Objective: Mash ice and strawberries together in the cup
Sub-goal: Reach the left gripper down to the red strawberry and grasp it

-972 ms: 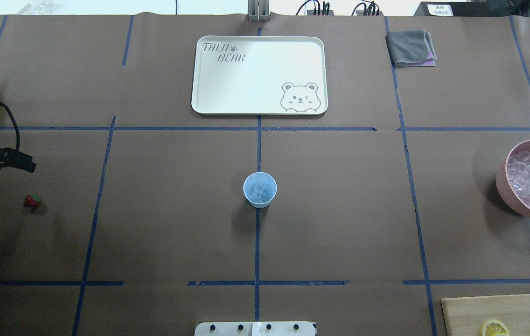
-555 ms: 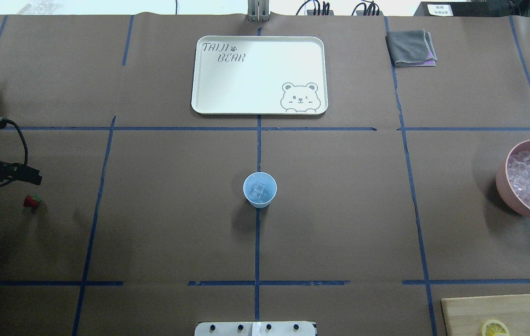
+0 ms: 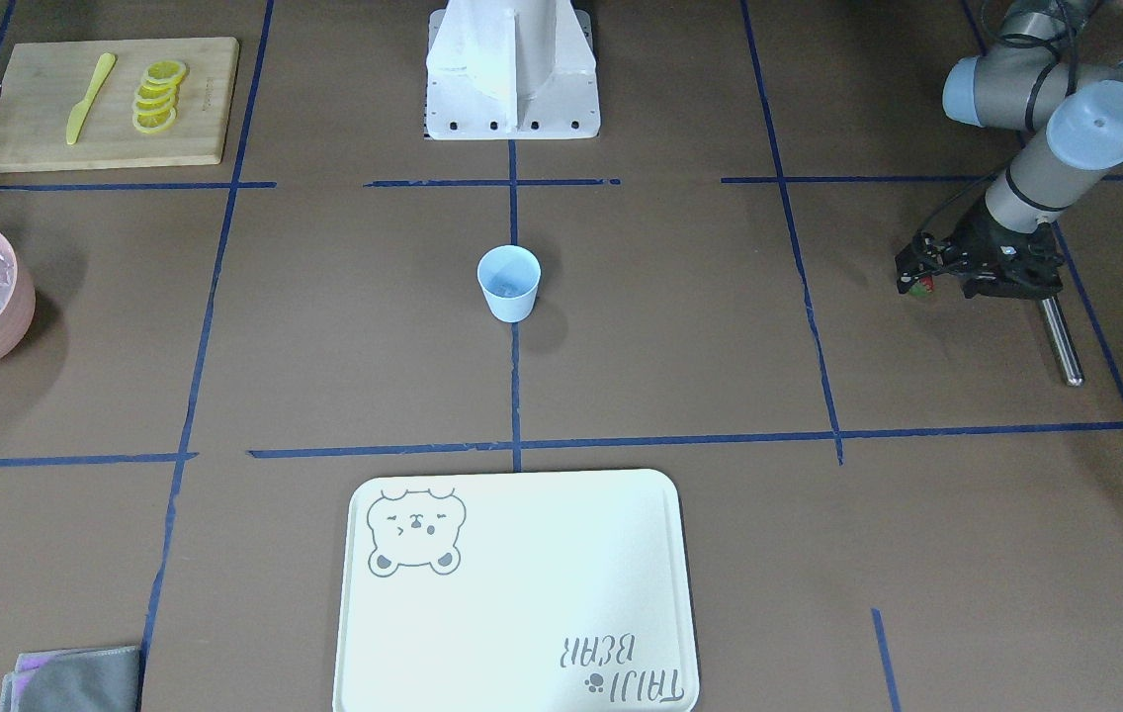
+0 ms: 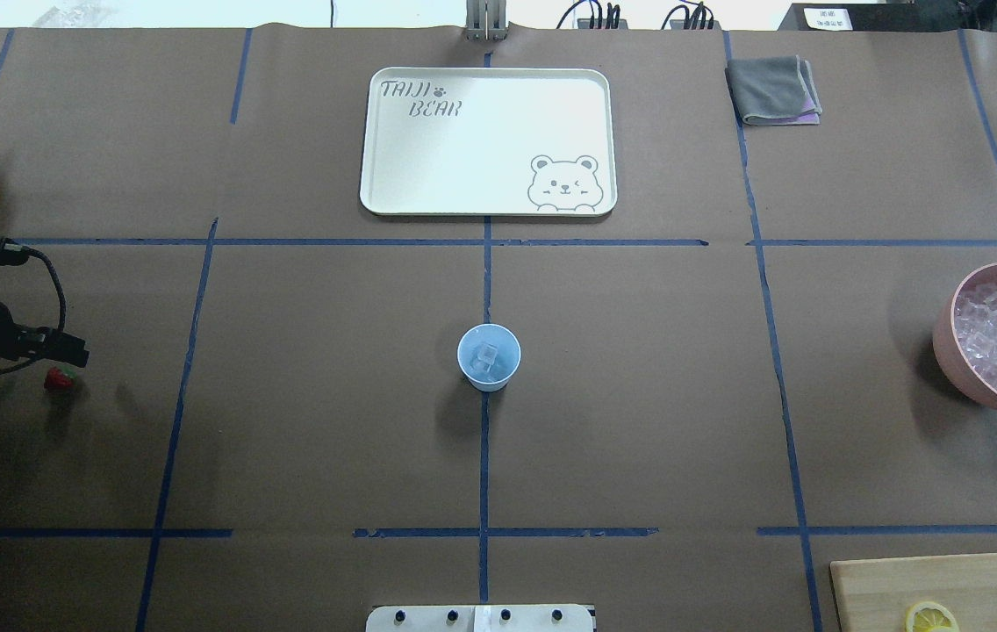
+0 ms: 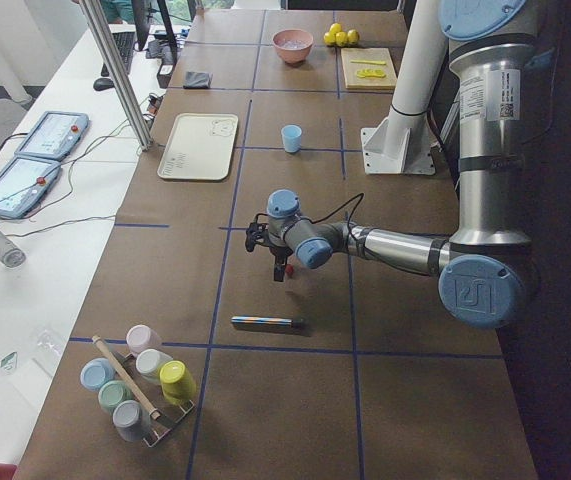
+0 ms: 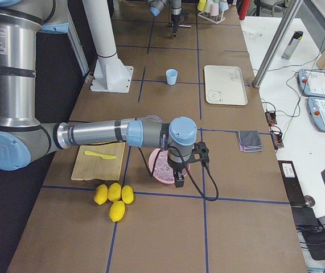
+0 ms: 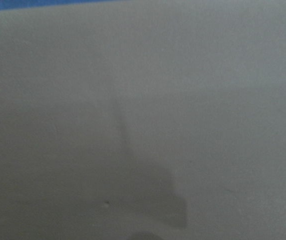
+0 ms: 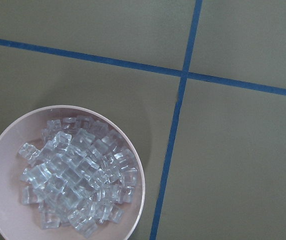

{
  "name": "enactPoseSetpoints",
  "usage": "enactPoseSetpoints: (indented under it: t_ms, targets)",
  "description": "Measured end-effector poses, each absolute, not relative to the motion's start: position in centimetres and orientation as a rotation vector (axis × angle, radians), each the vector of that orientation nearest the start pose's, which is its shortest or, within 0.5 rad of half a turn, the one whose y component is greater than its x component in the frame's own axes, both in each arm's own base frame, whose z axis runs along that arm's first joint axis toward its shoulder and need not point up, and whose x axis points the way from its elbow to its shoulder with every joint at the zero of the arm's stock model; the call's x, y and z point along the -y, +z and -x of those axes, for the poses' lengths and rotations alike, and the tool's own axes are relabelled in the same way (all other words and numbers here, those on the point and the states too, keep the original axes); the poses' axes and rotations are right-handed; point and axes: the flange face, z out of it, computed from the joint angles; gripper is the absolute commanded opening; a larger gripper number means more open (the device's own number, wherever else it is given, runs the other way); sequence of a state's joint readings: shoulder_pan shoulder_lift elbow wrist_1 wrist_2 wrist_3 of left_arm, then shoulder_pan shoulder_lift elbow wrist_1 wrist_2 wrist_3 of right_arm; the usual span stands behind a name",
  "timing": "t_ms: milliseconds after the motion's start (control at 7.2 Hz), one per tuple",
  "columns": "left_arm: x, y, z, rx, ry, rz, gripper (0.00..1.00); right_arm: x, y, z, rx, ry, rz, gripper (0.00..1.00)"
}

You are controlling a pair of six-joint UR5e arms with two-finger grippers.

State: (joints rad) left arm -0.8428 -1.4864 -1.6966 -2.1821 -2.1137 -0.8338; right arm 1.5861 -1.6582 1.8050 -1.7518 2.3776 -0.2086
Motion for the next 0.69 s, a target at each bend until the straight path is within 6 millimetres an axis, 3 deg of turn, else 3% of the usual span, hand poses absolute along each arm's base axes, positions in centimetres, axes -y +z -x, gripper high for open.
enactPoseSetpoints:
  t_ms: [555,694]
  targets:
    - [40.8,58.1,-27.2,-0.819,0.100,-0.065,0.97,44.7,60.2,-6.8,0.806,-0.169,-0.056,0.99]
    - [40.6,58.3,-27.2,-0.821,0.105,-0.065,0.83,44.7,60.3,-6.8,0.805,-0.170,-0.055,1.00]
